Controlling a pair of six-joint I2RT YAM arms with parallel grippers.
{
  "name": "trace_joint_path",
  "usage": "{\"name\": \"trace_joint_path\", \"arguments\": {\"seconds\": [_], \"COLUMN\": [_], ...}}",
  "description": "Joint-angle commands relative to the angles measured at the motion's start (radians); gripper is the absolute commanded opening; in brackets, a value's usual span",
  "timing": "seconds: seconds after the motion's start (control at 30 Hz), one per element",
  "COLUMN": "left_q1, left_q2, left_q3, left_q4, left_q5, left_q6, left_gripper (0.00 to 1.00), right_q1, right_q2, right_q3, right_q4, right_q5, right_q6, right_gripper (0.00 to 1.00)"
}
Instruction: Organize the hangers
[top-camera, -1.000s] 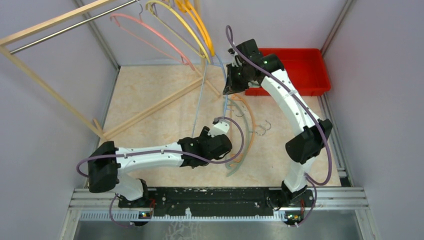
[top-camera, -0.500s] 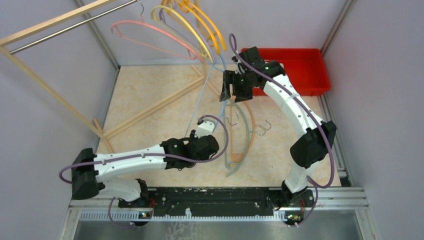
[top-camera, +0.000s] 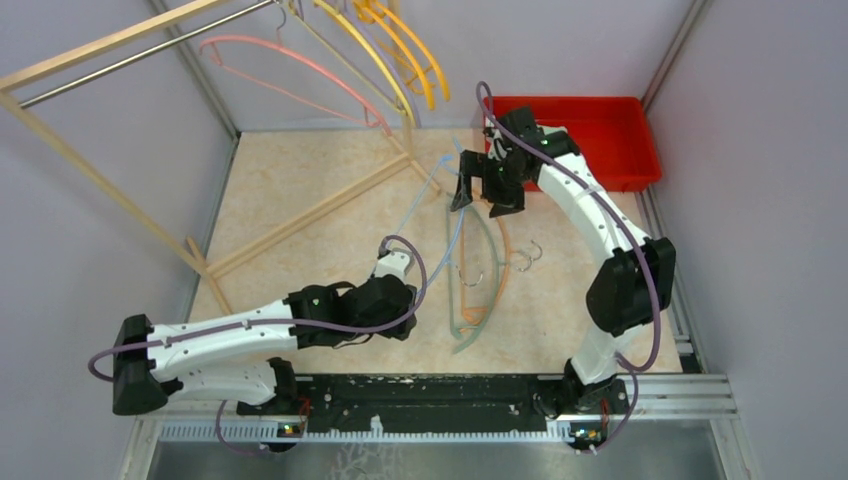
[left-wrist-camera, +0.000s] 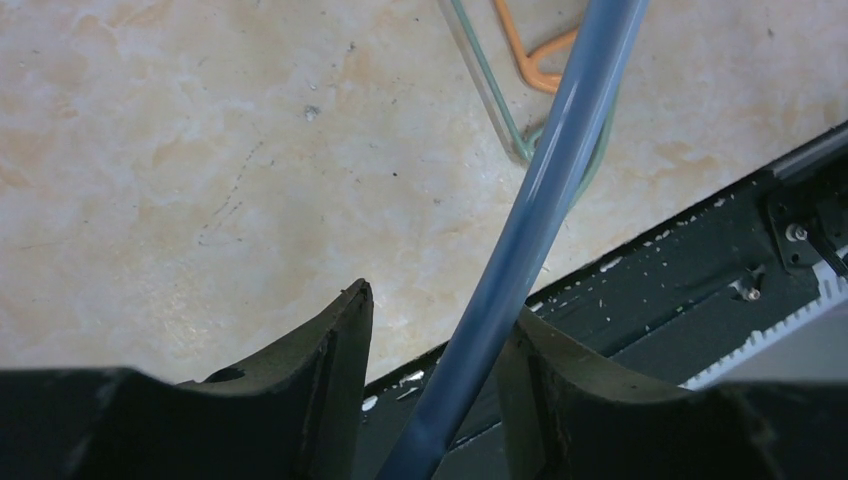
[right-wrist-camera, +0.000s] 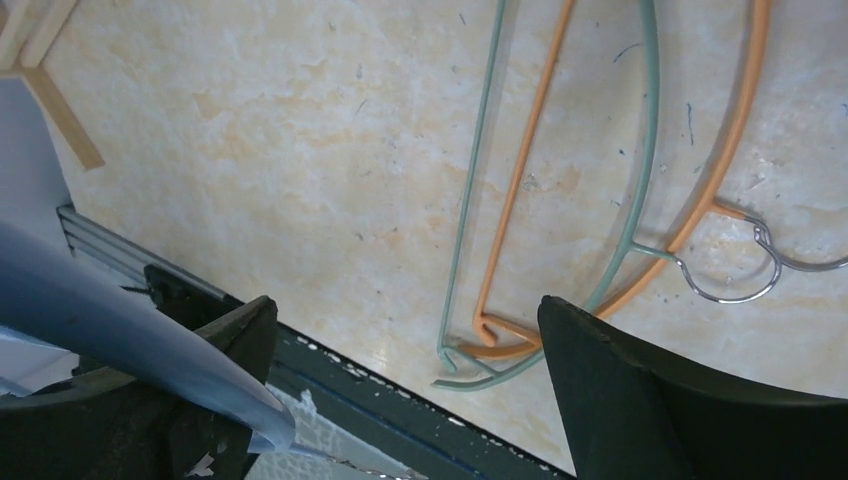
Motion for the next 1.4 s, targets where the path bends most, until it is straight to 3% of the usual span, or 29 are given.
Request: {"name": "trace_joint_path", "arguments": {"seconds": [0.0,0.13,0.23,0.4,0.47,0.53,0.6,0.67,0.73,0.8,0.87,1.07,1.27,1.37], "left_q1": [-0.002,-0.002,-0.002,-0.001,0.001,0.005,0.009,0.009,0.009,0.009,0.01,0.01,0.008,0.01], "left_q2": [-0.081,-0.102,-0.108,-0.118,-0.119,-0.123,-0.125,-0.111,-0.081,-0.043,-0.006,0.122,0.252,0.258], "left_q3": [-0.027,-0.036,-0.028,-0.022,-0.027,-0.033,-0.035,-0.019,0.011,0.043,0.073,0.161,0.269,0.287], "left_q4": [-0.018,0.003,0.038,0.109,0.133,0.149,0.152,0.112,0.046,-0.016,-0.043,-0.02,-0.027,0.046], "left_q5": [0.045,0.047,0.041,0.076,0.099,0.121,0.12,0.077,0.014,-0.051,-0.122,-0.264,-0.333,-0.365], "left_q6": [-0.046,-0.047,-0.027,0.016,0.031,0.042,0.043,0.02,-0.001,0.002,0.002,0.1,0.173,0.241], "left_gripper": [0.0,0.0,0.0,0.0,0.0,0.0,0.0,0.02,0.27,0.39,0.52,0.65,0.72,0.76], "right_q1": [-0.128,-0.15,-0.147,-0.125,-0.117,-0.116,-0.116,-0.114,-0.104,-0.087,-0.079,-0.052,-0.022,-0.009], "right_q2": [-0.089,-0.13,-0.153,-0.169,-0.171,-0.174,-0.184,-0.204,-0.22,-0.217,-0.211,-0.214,-0.224,-0.22], "right_q3": [-0.056,-0.181,-0.356,-0.498,-0.518,-0.541,-0.55,-0.519,-0.434,-0.318,-0.274,-0.245,-0.267,-0.279], "right_q4": [0.195,0.416,0.718,1.051,1.147,1.266,1.307,1.166,0.839,0.592,0.469,0.306,0.28,0.293], "right_q5": [-0.026,-0.435,-0.655,-0.774,-0.803,-0.831,-0.82,-0.75,-0.626,-0.489,-0.405,-0.304,-0.277,-0.271], "right_q6": [-0.018,0.034,0.213,0.431,0.482,0.554,0.588,0.497,0.302,0.142,0.087,0.08,0.089,0.088], "right_gripper": [0.97,0.81,0.57,0.45,0.3,0.01,0.0,0.0,0.0,0.0,0.0,0.0,0.0,0.0]}}
